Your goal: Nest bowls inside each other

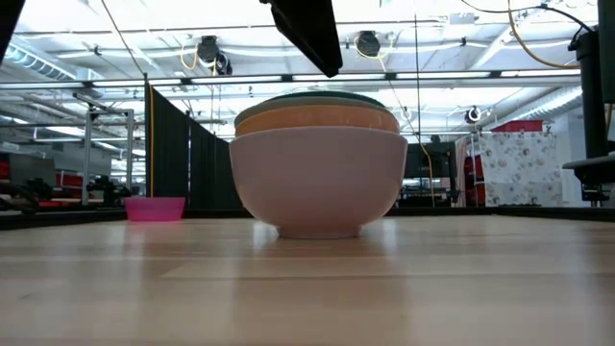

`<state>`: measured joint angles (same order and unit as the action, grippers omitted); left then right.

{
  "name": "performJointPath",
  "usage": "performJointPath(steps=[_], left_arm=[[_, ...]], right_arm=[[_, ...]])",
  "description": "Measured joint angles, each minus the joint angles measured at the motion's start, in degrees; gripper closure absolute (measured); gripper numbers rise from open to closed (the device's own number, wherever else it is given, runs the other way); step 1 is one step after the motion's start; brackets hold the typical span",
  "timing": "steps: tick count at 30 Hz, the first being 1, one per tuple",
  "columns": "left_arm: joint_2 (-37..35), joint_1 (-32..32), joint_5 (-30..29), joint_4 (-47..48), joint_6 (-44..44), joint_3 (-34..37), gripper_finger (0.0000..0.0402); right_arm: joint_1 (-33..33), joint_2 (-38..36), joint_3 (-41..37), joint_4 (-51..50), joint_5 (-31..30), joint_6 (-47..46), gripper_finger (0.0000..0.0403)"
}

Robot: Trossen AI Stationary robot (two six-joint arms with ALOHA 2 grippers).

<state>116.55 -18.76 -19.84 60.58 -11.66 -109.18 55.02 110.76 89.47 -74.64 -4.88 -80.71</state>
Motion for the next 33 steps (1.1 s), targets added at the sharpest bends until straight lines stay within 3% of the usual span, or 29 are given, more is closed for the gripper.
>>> performJointPath(steps=[6, 12, 15, 20, 27, 33], left_arm=[[-0.05, 0.00, -0.62, 6.53, -2.22, -4.59, 0.0158], [-1.26, -1.79, -2.25, 19.47, -13.78, -12.60, 0.0167], [-1.83, -4.14, -4.92, 21.06, -17.33, -13.93, 0.0179], [-2.36, -9.79, -11.67, 22.88, -22.35, -12.00, 0.0197], [-2.36, -20.76, -22.27, 28.35, -46.83, -3.82, 0.0213], [-2.32, -29.27, -25.52, 28.51, -65.41, 3.48, 0.0215]], right_arm=[[-0.27, -0.23, 0.00, -1.27, -3.14, 2.11, 0.0403], [-2.00, -3.66, 0.00, -3.86, -8.69, 3.63, 0.0403], [-3.04, -6.20, 0.00, -5.73, -13.23, 5.21, 0.0403], [-5.41, -10.30, 0.00, -6.94, -18.51, 9.94, 0.0403], [-10.26, -15.39, 0.02, -6.75, -20.41, 20.41, 0.0403], [-16.57, -18.19, 0.02, 0.67, -20.74, 34.96, 0.0403]])
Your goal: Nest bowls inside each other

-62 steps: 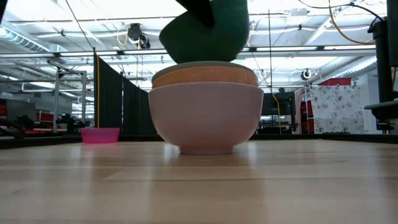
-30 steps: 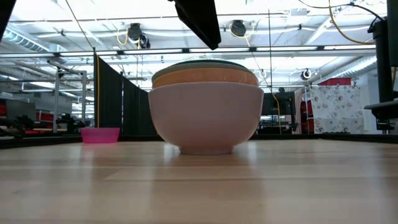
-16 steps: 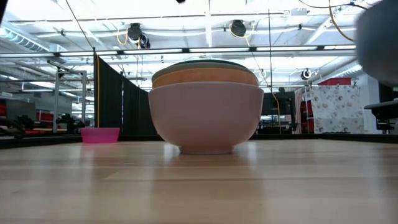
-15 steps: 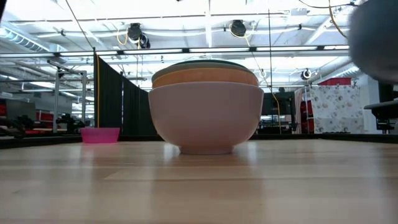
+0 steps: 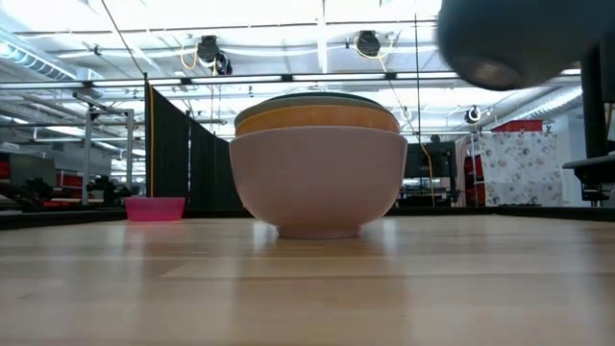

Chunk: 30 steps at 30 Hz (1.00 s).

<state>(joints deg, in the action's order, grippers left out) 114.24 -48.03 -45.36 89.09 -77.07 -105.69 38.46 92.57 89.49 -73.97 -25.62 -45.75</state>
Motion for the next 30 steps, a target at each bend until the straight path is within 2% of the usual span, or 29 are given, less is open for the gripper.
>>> performJointPath(steps=[7, 11, 14, 21, 30], left_arm=[[0.00, -3.95, -1.23, -0.08, -13.61, 4.74, 0.0215], [0.00, -4.33, -1.22, 0.14, -21.69, 8.80, 0.0215], [0.02, -4.09, -1.21, 0.97, -24.41, 10.78, 0.0215], [-0.33, -0.98, -1.93, 0.89, -23.91, 11.44, 0.0215], [-7.83, 4.83, -8.45, 0.99, -10.27, 11.44, 0.0215]], right_arm=[[-6.86, -0.39, 0.00, 16.15, 2.93, 18.10, 0.0403], [-10.15, -0.39, 0.00, 22.63, 5.72, 25.01, 0.0403], [-12.22, -0.39, 0.00, 25.16, 7.46, 29.08, 0.0403], [-16.67, -0.02, 0.00, 26.51, 8.55, 32.10, 0.0403], [-20.34, 6.19, 0.00, 27.32, 12.57, 36.12, 0.0403]])
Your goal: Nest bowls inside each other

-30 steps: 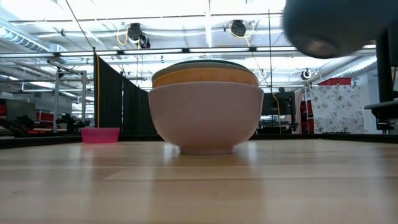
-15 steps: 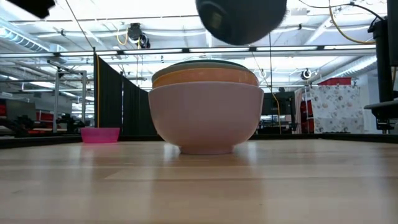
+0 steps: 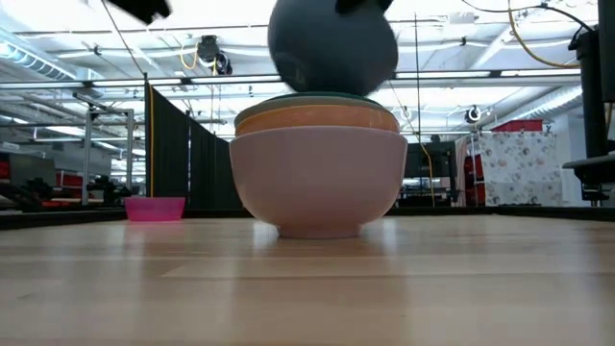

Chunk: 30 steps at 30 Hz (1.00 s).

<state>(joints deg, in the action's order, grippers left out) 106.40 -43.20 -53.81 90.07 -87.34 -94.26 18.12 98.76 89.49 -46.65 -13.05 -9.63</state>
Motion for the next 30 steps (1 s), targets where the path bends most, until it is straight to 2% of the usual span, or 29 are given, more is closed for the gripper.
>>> performJointPath(steps=[6, 13, 17, 22, 30], left_arm=[[-9.12, 1.99, -5.55, 0.00, 5.64, 3.62, 0.0215], [-22.47, 5.49, -7.80, 0.08, 5.24, 14.98, 0.0215], [-27.70, 8.06, -7.91, 0.04, 5.19, 20.55, 0.0215], [-30.89, 9.71, -7.87, 0.05, 4.72, 24.58, 0.0215], [-31.07, 11.52, -5.34, -0.12, 8.95, 25.44, 0.0215]], right_arm=[[-0.96, 2.31, 0.00, -0.25, 1.46, 0.76, 0.0403], [-1.33, 2.44, 0.00, -0.22, 2.11, 1.49, 0.0403], [-1.61, 2.44, 0.00, -0.48, 2.90, 1.53, 0.0401], [-1.50, 2.44, 0.00, -0.42, 2.90, 1.75, 0.0382], [-1.14, 1.80, 0.02, -3.48, 2.78, 0.59, 0.0323]])
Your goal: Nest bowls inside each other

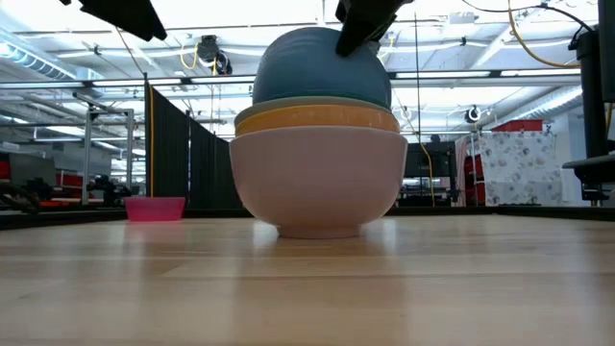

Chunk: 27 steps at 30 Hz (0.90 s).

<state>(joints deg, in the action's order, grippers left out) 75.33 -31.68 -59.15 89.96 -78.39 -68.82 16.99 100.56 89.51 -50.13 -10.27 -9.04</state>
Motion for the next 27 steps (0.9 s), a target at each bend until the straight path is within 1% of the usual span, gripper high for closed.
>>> performJointPath(steps=[3, 9, 14, 17, 20, 23, 27], left_arm=[[-0.28, 0.61, 1.86, -0.02, 1.87, 0.00, 0.0215], [-2.04, 0.73, 2.89, 0.06, 2.74, 0.00, 0.0215], [-2.24, 4.67, 7.42, 0.02, 10.71, 0.00, 0.0215], [-2.45, 8.92, 9.51, 0.07, 17.67, -0.02, 0.0215], [-2.43, 15.19, 14.80, -0.40, 25.64, -0.02, 0.0215], [-2.45, 22.09, 18.80, -4.53, 33.57, -0.02, 0.0215], [-2.43, 30.96, 23.48, -12.29, 45.49, -0.02, 0.0215]], right_arm=[[0.46, -0.53, 1.82, -4.53, -0.05, -1.05, 0.0309], [3.27, -0.97, 10.33, -13.82, -0.27, -4.73, 0.0296], [7.34, -0.97, 15.81, -25.40, -0.34, -12.86, 0.0297], [10.46, -0.99, 16.46, -31.29, -2.10, -19.95, 0.0297], [14.08, -0.95, 16.39, -34.56, -6.95, -27.22, 0.0298], [17.46, -1.03, 15.73, -34.60, -10.96, -32.10, 0.0298], [20.88, -0.95, 14.67, -34.29, -16.61, -35.96, 0.0298]])
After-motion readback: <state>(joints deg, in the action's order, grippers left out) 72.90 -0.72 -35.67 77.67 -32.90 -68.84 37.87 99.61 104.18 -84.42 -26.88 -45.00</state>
